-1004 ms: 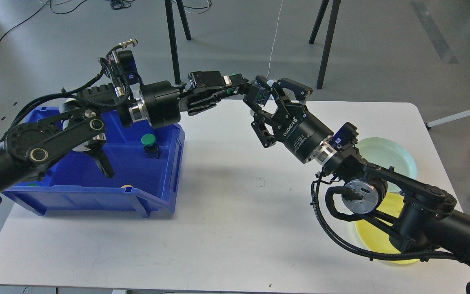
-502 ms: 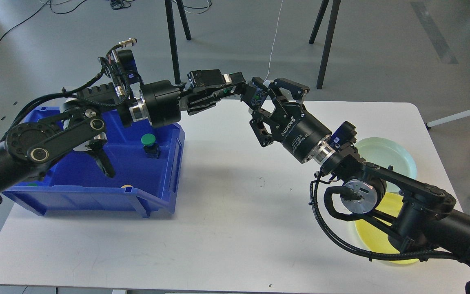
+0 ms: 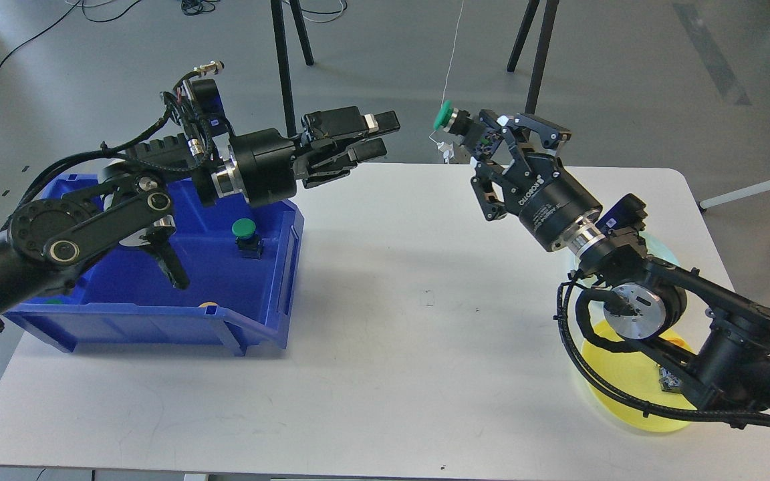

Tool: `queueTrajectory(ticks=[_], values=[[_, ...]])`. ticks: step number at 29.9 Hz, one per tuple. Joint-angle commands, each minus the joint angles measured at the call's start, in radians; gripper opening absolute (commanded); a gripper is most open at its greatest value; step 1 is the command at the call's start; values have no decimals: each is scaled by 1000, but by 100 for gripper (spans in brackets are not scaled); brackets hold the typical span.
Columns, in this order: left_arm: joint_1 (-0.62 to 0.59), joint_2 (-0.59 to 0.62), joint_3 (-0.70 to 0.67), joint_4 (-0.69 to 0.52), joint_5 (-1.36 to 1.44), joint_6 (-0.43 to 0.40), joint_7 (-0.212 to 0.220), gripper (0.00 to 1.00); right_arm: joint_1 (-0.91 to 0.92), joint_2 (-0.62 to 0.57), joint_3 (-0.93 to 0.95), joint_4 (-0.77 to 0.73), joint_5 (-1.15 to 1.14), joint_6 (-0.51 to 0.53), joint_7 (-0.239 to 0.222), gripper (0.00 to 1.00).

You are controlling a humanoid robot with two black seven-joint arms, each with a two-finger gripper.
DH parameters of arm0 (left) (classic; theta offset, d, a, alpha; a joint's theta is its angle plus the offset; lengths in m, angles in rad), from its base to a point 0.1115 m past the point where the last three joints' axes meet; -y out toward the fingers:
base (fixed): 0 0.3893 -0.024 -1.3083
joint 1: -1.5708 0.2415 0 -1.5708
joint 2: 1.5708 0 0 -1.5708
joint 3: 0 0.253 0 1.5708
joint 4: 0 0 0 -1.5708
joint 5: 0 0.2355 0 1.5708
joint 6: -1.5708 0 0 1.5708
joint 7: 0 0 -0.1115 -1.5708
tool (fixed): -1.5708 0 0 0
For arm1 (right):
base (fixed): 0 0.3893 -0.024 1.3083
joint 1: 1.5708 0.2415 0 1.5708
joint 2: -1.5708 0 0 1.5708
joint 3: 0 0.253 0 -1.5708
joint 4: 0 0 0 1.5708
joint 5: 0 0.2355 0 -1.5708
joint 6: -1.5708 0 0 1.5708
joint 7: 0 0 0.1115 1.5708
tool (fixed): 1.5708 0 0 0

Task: Pass button and place on color plate
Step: 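Carry the green button to the pale green plate and lower it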

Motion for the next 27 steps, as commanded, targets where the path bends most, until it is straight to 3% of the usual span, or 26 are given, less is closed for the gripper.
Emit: queueTrajectory(ticks=[1,6,12,15,16,21,24,25,27], values=[[-1,0,0,5,0,-3,0,73,-13,-108,-3,-30,-19,-181,-60,5],[-3,-3,0,8,-2,-3,0,74,-11,-167,-144,-134,-56,-414,-113,5],[-1,-3,0,8,-2,-3,0,74,-1,-150,-363,-364,-155,-420,-140,5],[-1,-3,1,8,-3,-3,0,75,-1,-87,-408,-457,-163,-420,-140,6],[-1,-5,1,8,-3,-3,0,75,-2,-72,-414,-470,-163,-420,-140,9],[-3,-5,1,8,-3,-3,0,75,-7,-52,-420,-501,-162,-420,-140,43],[-3,-3,0,8,-5,-3,0,75,-7,-43,-413,-501,-162,-420,-140,57],[-1,-5,0,8,-5,-3,0,75,-5,-41,-411,-500,-162,-420,-140,66],[-1,-3,0,8,-5,-2,0,75,-1,-41,-408,-492,-160,-420,-139,71]])
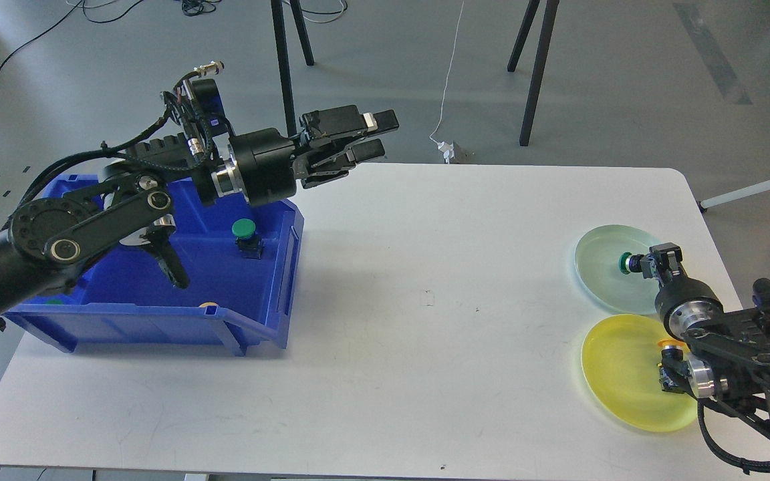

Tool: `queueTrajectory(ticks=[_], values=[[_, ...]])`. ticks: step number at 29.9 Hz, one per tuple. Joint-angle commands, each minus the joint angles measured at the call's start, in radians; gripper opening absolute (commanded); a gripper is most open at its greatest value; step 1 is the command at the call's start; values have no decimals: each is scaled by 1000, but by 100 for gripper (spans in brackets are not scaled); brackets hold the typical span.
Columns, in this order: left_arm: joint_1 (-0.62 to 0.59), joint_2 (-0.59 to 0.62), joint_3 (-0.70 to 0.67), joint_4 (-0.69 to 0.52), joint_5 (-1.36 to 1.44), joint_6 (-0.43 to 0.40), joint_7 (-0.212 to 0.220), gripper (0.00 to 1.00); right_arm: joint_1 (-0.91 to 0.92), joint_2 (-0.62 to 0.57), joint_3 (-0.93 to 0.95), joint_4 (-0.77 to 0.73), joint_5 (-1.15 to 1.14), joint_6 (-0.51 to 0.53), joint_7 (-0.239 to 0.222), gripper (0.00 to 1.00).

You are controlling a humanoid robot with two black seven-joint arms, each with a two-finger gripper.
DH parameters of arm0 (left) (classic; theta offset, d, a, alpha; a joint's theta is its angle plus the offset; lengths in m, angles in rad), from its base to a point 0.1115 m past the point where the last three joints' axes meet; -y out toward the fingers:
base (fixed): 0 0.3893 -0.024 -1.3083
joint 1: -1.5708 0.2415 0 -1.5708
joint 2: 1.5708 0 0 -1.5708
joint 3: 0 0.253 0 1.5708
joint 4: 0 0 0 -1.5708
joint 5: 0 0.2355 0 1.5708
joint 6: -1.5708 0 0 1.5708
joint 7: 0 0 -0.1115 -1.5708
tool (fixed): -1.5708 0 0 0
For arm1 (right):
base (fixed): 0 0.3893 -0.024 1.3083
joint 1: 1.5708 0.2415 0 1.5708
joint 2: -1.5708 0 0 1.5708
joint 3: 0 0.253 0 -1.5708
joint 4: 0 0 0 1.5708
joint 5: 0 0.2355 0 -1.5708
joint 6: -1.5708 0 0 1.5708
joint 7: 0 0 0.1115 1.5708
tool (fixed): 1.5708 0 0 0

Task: Pass button and place on color plate

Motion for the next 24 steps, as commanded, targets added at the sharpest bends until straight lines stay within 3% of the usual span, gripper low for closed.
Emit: queueTrajectory(ticks=[1,2,3,8,13,17,20,22,24], values=[[2,1,-4,0,-2,5,0,75,10,2,6,14,2,0,2,79],[2,1,-5,0,-5,8,0,75,10,2,9,19,3,0,2,95],[3,1,-5,0,-13,11,0,75,12,1,9,28,5,0,6,99],[10,11,-11,12,-140,23,0,78,19,-64,81,230,2,0,42,99],[43,26,-44,15,-274,41,0,80,7,-197,347,546,8,18,62,99],[118,40,-169,3,-327,17,0,80,-10,-213,513,614,29,307,62,99],[198,41,-328,-3,-375,-62,0,80,-11,-213,556,616,165,568,69,99],[249,43,-422,-5,-398,-62,0,80,-13,-214,575,611,271,718,94,99],[292,49,-482,-3,-403,-62,0,80,-14,-210,587,605,334,800,118,99]])
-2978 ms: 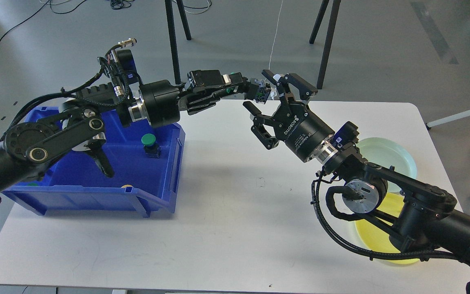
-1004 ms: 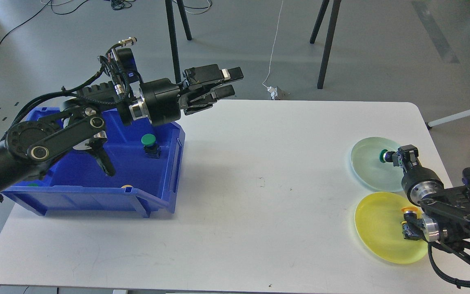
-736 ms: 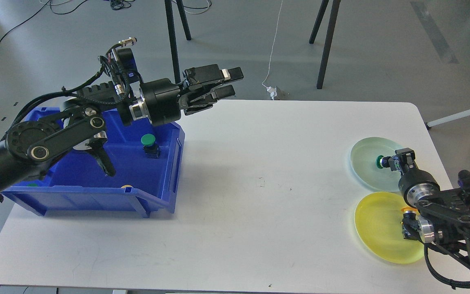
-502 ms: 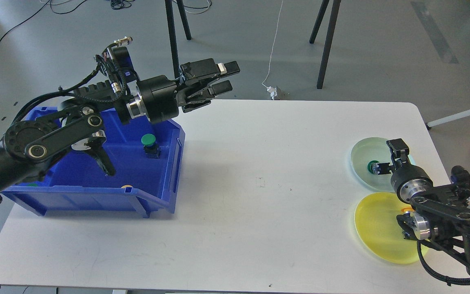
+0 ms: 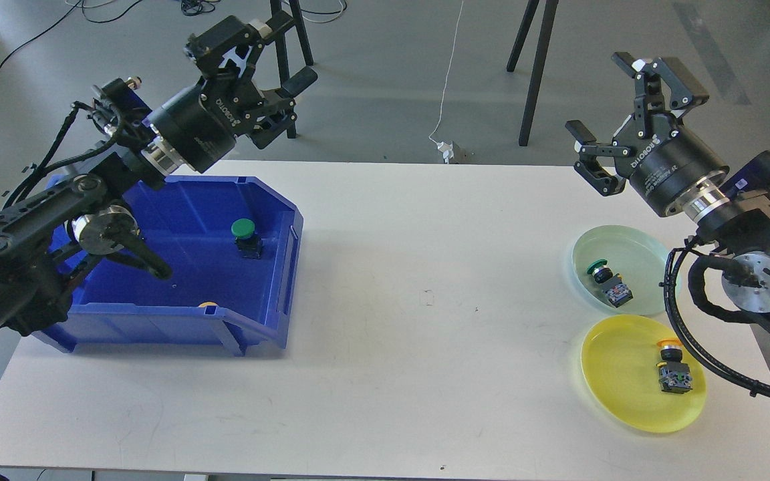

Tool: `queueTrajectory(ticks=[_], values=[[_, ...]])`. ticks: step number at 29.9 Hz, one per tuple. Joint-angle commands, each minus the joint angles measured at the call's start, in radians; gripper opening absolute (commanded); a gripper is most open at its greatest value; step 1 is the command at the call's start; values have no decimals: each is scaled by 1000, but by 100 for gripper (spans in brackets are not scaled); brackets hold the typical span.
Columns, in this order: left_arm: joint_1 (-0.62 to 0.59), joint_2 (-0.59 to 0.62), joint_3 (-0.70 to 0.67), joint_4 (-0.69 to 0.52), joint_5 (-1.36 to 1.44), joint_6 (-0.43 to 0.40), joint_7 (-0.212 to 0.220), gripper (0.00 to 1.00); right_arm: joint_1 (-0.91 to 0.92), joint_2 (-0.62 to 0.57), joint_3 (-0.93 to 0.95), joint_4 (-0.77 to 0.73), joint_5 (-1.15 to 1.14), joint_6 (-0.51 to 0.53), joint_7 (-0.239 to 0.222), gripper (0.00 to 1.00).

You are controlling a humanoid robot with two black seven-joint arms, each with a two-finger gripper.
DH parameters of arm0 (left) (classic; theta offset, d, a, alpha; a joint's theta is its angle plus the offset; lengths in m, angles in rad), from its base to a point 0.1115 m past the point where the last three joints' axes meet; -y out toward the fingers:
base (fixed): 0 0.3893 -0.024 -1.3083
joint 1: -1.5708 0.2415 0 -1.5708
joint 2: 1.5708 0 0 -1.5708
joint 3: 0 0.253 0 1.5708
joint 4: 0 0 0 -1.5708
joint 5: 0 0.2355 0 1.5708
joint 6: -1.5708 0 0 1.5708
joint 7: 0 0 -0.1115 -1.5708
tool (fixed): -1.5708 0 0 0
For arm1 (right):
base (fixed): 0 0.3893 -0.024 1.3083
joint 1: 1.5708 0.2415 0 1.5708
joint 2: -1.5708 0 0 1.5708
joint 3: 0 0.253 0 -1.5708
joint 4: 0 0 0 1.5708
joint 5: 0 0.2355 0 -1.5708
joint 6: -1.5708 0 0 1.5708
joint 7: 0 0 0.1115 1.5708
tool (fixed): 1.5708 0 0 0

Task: Pass button and place on color plate

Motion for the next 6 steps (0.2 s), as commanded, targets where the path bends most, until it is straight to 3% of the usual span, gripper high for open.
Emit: queueTrajectory(ticks=[1,6], values=[[78,15,-109,-1,-16,-6,0,80,-2,8,22,-9,114,154,37,99],[95,41,-109,-3,-12,-6,0,81,-6,42,58,-17,118,156,49,99]])
